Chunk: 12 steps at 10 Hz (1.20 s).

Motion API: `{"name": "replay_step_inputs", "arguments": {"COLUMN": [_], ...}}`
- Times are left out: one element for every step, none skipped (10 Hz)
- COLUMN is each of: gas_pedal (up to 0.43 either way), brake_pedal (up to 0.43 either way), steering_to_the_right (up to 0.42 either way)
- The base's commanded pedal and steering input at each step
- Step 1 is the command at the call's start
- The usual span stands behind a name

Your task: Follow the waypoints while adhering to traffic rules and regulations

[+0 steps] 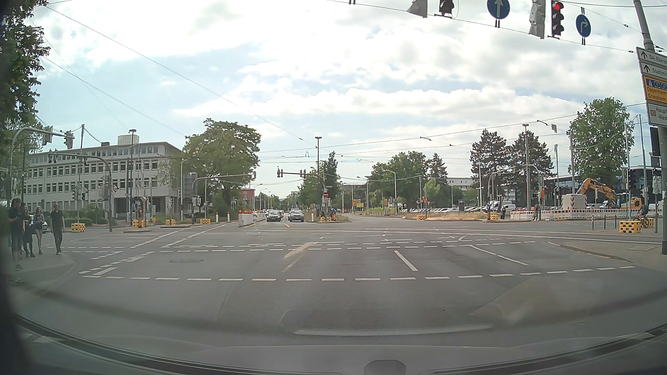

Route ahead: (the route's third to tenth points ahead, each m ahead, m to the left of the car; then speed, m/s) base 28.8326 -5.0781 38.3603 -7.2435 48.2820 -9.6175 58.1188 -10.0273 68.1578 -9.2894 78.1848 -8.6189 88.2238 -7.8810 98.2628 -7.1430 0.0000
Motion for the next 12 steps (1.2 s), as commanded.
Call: {"name": "replay_step_inputs", "arguments": {"gas_pedal": [0.0, 0.0, 0.0, 0.0, 0.0, 0.0, 0.0, 0.0, 0.0, 0.0, 0.0, 0.0], "brake_pedal": [0.262, 0.268, 0.262, 0.268, 0.268, 0.262, 0.262, 0.268, 0.268, 0.268, 0.268, 0.268], "steering_to_the_right": [0.015, 0.015, 0.015, 0.015, 0.015, 0.015, 0.015, 0.015, 0.015, 0.015, 0.015, 0.015]}}
